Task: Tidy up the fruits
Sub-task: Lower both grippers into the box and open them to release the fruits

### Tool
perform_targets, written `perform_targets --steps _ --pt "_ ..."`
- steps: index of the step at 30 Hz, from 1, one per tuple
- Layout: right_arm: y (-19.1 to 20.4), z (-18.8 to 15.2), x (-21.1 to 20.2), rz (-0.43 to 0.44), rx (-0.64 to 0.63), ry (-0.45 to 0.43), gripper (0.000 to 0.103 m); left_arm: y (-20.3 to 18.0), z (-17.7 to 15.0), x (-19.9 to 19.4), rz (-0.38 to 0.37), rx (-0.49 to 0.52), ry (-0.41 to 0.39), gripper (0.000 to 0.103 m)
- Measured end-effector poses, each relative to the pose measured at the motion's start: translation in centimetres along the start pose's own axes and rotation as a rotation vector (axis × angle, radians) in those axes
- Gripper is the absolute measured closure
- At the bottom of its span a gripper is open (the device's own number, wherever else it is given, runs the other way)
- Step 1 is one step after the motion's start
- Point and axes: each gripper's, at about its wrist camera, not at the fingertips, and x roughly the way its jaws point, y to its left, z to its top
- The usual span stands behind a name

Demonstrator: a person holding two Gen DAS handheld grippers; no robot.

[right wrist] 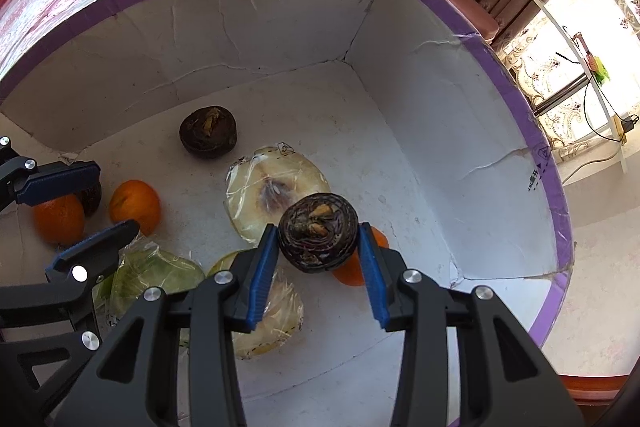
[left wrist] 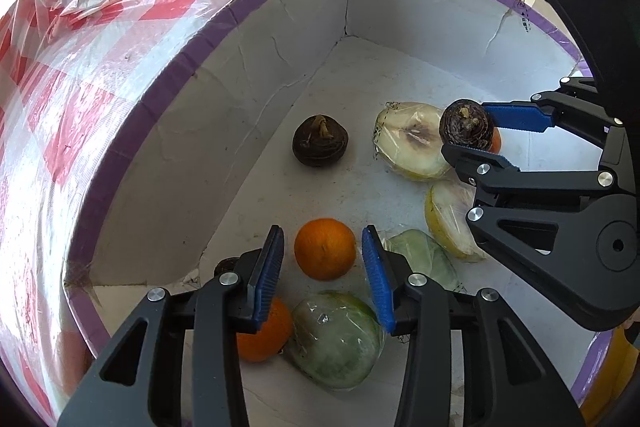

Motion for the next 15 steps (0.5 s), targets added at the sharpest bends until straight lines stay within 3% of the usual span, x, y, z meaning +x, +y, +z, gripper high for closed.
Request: perform_targets --steps 4,7,15 --pt "-0.2 -0.1 -0.1 0.002 0.007 -0.004 0.06 0.1 0.0 -0.1 -0.003 -0.002 -0.008 0.053" --pt "-0.4 0.0 -0.3 -0.002 0.004 -0.016 0.049 0.1 -0.1 -0.5 -0.005 -0.006 -0.028 0.041" --pt "-1.2 -0.2 -1.2 -0.014 0.039 -0.056 0.038 1.0 -0.4 -1.4 -0.016 -0.036 -0.059 0.033"
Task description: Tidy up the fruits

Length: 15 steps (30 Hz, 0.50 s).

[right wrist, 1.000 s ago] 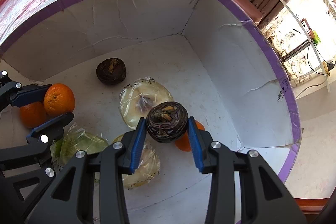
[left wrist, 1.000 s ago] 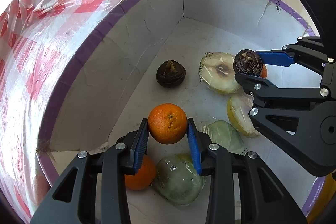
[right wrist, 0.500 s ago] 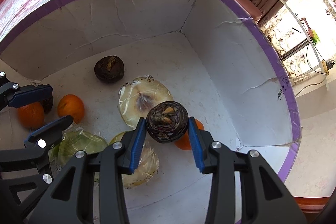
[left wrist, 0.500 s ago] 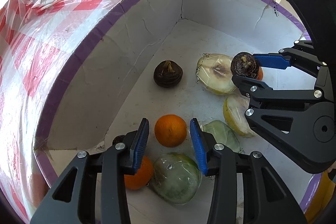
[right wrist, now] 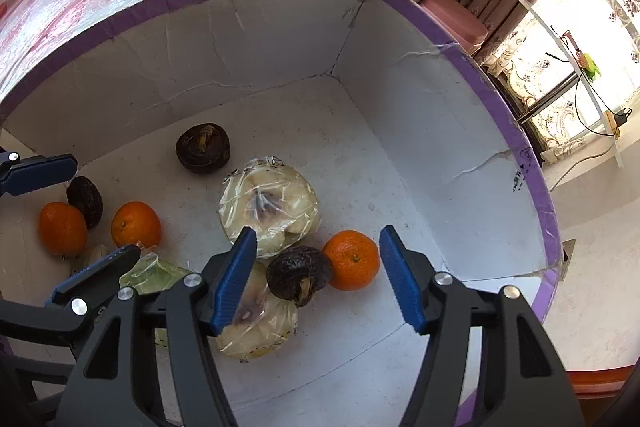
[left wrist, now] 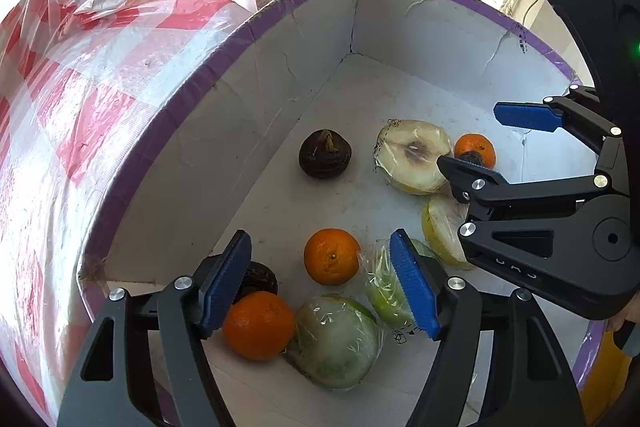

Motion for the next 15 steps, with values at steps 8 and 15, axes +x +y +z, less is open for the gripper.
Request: perform_targets --steps 8,15 --pt "-0.3 -0.8 -1.8 -0.043 0.037 -0.088 0.025 -0.9 -1.1 -2.7 0.036 0.027 -0.099 0.016" --pt "-1.0 -1.7 -4.7 -0.058 0.084 -0.174 0.025 0.2 -1.7 -5.5 -0.004 -0.04 -0.171 0.016"
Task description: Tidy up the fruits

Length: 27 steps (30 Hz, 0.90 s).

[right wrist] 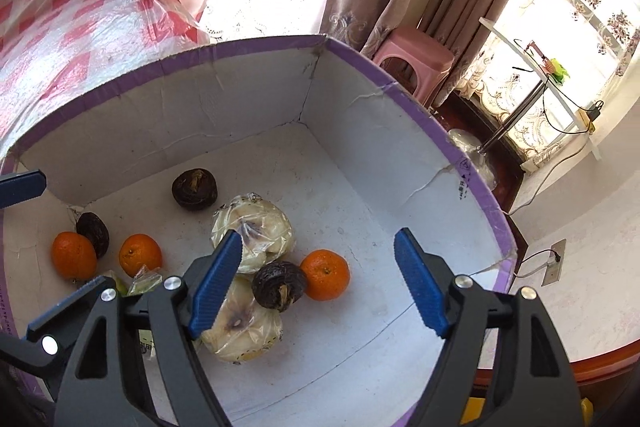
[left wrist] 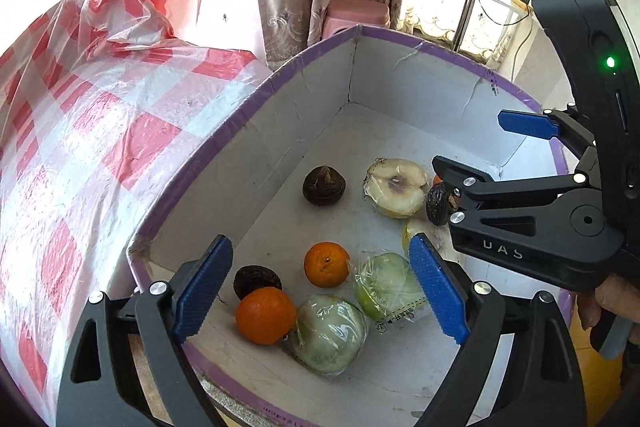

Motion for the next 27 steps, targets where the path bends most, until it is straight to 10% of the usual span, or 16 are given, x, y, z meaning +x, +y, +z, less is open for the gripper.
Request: perform_targets --steps 9,27 --pt "-1.9 -1.0 -5.1 -0.001 0.05 -0.076 0.025 2.0 -2.5 -2.8 -0.129 -0.172 -0.057 0.016" --pt "-0.8 -4.3 -9.6 0.006 0.172 -0.135 0.025 2.4 -4.3 -5.9 -0.081 -0.217 -0.162 0.016"
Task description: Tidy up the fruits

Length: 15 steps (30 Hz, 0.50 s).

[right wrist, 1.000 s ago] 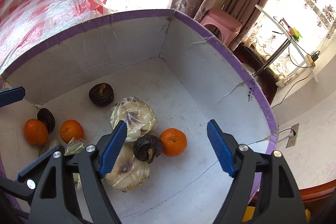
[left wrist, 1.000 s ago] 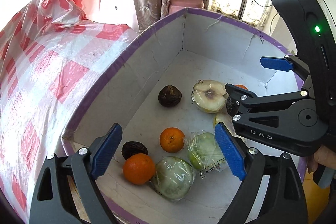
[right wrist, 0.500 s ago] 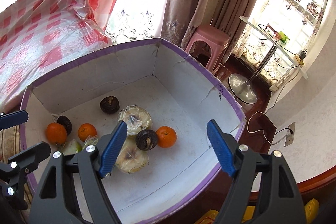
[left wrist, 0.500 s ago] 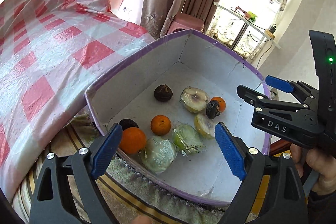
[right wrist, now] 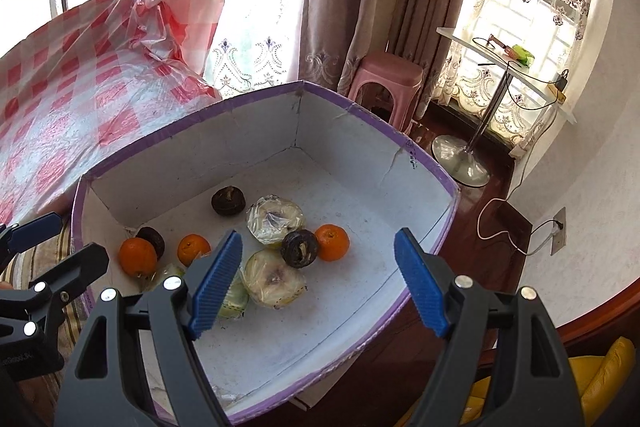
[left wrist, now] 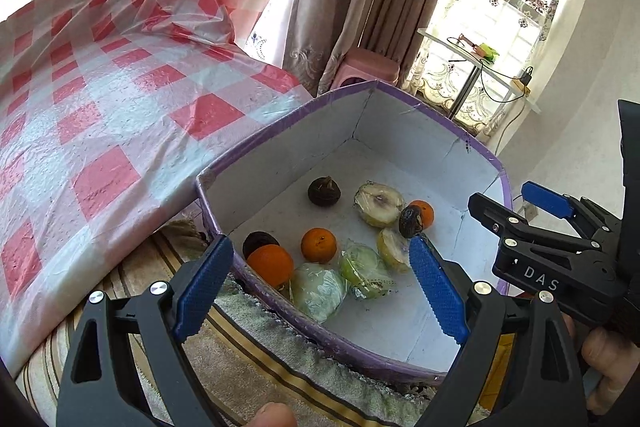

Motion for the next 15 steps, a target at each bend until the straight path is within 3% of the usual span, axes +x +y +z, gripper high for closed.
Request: perform_targets --steps 8,15 --pt "-0.1 0.0 0.3 0.004 0.006 0.006 0.025 -1.2 -0.2 -0.5 0.023 0.064 -0.018 0.016" --pt "-0.1 0.0 0.4 0.006 0.018 0.001 0.025 -1.6 -0.4 -0.4 -0.001 0.08 -0.009 0.016"
